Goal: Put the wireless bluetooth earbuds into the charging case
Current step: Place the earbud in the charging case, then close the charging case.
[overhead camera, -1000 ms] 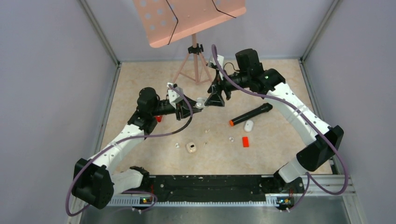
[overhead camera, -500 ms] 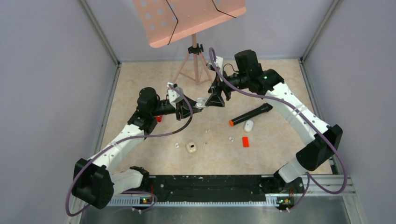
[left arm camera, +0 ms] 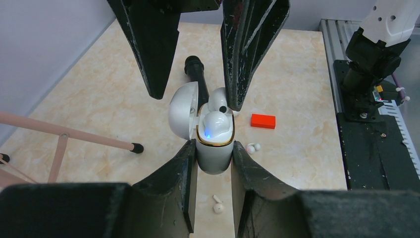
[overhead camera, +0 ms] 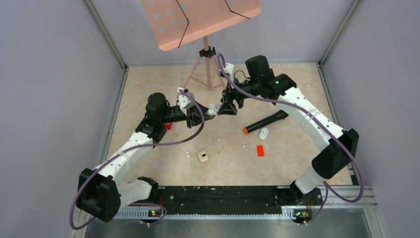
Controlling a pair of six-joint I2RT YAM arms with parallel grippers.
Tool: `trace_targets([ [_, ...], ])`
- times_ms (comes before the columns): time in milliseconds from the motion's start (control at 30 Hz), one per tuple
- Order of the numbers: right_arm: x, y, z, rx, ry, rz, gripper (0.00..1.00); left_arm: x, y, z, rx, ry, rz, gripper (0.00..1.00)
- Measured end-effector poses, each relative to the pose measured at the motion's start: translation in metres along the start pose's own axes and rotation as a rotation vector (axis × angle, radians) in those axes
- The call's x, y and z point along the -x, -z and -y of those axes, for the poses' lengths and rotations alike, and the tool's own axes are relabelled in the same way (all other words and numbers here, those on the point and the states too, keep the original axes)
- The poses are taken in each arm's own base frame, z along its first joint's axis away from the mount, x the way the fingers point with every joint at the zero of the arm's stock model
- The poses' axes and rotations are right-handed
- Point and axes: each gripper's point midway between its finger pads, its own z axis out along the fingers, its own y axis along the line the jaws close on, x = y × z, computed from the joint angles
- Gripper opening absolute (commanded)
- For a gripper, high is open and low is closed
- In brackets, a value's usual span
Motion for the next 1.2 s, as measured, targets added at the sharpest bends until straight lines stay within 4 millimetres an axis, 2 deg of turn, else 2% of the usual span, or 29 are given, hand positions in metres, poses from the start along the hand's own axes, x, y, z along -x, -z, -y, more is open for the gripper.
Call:
trace_targets([
  [233, 0.001, -0.005, 0.001, -0.003, -0.059, 0.006, 0.66, 0.000, 0.000, 0.000, 0.000, -0.005, -0.001, 0.00],
  [400, 0.000, -0.008, 0.001, 0.005, -0.092, 0.007, 0.72, -0.002, 0.001, -0.001, 0.002, -0.010, -0.007, 0.00],
  [567, 0.006, -0.007, -0.009, 0.081, -0.058, 0.042, 0.77, -0.002, 0.000, -0.001, 0.010, -0.006, -0.007, 0.00],
  [933, 0.009, -0.005, -0.020, 0.170, 0.059, 0.071, 0.73, -0.002, 0.001, -0.006, 0.051, 0.052, -0.009, 0.00],
  [1200, 0.010, 0.000, -0.022, 0.155, 0.106, 0.069, 0.69, -0.007, 0.000, -0.021, 0.139, 0.116, -0.017, 0.00],
])
